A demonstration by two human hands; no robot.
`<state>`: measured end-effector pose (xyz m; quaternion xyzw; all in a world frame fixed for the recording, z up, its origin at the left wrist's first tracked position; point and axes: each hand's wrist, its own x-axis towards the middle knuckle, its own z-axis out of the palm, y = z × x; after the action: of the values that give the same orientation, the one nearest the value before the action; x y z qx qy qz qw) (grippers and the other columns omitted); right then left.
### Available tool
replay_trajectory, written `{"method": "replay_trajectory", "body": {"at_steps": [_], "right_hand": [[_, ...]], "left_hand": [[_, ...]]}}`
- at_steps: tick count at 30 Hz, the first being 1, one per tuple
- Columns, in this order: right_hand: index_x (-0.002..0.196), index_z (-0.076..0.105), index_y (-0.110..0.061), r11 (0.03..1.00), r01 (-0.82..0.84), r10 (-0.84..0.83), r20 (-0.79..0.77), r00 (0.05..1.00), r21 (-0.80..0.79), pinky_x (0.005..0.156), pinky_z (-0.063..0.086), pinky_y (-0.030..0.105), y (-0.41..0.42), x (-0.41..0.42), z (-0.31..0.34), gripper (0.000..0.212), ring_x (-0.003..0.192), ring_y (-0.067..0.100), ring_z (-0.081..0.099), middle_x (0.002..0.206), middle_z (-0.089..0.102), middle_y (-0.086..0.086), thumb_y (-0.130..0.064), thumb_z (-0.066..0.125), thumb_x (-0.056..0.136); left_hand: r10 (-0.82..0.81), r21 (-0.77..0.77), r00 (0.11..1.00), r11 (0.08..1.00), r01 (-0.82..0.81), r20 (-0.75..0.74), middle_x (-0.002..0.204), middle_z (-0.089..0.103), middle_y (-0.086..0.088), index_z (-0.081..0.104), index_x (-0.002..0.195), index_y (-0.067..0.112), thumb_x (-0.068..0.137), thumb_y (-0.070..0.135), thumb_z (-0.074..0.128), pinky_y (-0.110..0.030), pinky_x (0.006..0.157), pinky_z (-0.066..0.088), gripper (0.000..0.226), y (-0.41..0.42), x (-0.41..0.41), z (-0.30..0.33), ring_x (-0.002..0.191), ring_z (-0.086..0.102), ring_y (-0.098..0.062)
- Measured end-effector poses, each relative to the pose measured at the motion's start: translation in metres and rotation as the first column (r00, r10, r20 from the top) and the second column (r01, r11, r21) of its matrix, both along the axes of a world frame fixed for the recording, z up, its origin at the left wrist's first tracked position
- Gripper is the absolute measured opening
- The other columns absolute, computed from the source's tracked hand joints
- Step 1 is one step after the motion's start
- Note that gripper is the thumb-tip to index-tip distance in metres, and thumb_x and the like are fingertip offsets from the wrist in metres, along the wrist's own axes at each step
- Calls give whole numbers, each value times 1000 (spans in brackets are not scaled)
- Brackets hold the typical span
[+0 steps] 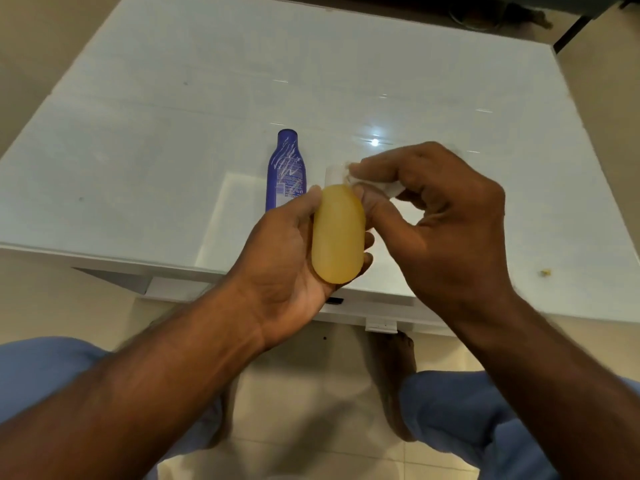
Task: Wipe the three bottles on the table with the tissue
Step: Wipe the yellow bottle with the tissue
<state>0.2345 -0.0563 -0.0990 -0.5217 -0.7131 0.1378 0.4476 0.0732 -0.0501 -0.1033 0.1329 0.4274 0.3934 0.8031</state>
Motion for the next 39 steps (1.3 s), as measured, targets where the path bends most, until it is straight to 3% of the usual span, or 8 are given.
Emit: {"method": "replay_trajectory", "body": {"at_steps": [5, 11, 15, 19, 23, 27, 34, 39], "right_hand": [[112, 78, -8, 992, -24, 0, -190, 982, -127, 85, 59, 17, 0, -3, 2, 17, 102, 8, 73, 108, 76, 1, -11, 78, 96], [113, 77, -12, 970, -111, 41, -302, 952, -216, 89, 64, 32, 0, -5, 2, 18, 107, 16, 75, 112, 78, 4, -9, 78, 95], [109, 79, -5, 956, -197, 149, -221, 964, -218, 90, 63, 27, -8, -12, -3, 18, 114, 15, 71, 111, 74, 5, -1, 77, 92], [112, 79, -10, 963, -153, 102, -224, 969, -220, 84, 61, 22, -4, -11, 2, 18, 104, 13, 74, 109, 76, 1, -9, 78, 94], [114, 78, -11, 970, -122, 79, -200, 977, -212, 81, 59, 18, -3, -13, 2, 19, 101, 13, 74, 107, 76, 0, -9, 77, 95], [112, 79, -12, 975, -114, 81, -171, 982, -193, 82, 58, 16, -3, -13, 1, 18, 102, 12, 73, 107, 75, -2, -8, 76, 95], [104, 81, -7, 972, -198, 178, -162, 971, -122, 92, 59, 29, -11, -21, -3, 18, 99, 11, 73, 103, 75, 0, 2, 80, 88], [93, 84, -10, 913, -407, 408, 22, 913, -39, 97, 51, 58, -23, -25, -2, 12, 96, 15, 74, 100, 78, 2, -3, 82, 83]], "left_hand": [[135, 0, 989, 991, -135, -58, 131, 66, -12, 47, 144, 18, 98, 34, 56, -39, 84, 60, 49, 2, 2, 1, 112, 67, -26], [163, -4, 981, 986, -164, -103, 127, 68, -12, 50, 141, 13, 101, 25, 53, -37, 83, 61, 41, 1, 5, -1, 107, 69, -24], [91, 35, 992, 995, -89, -87, 125, 69, -13, 56, 138, 15, 102, 53, 39, -43, 95, 55, 55, 4, -1, 0, 107, 69, -25], [-14, 131, 976, 990, 43, -216, 92, 51, -9, 64, 122, 12, 94, 61, 51, -26, 55, 38, 58, 2, -3, 5, 62, 44, -12], [-94, 107, 980, 988, 114, -176, 86, 42, -6, 64, 110, 12, 91, 59, 58, -26, 52, 24, 51, -1, -4, 6, 56, 33, -11], [-97, 60, 989, 993, 104, -108, 85, 51, -8, 62, 126, 7, 94, 53, 53, -26, 52, 37, 57, 3, -7, 2, 61, 43, -13], [-69, -5, 992, 998, 70, 103, 121, 69, -13, 66, 123, 11, 97, 54, 46, -41, 97, 52, 54, 3, -9, -3, 110, 66, -26], [-48, -44, 967, 997, 61, 251, 106, 64, -10, 63, 110, 6, 95, 56, 48, -37, 109, 41, 54, 10, -16, -2, 100, 60, -22]]}}
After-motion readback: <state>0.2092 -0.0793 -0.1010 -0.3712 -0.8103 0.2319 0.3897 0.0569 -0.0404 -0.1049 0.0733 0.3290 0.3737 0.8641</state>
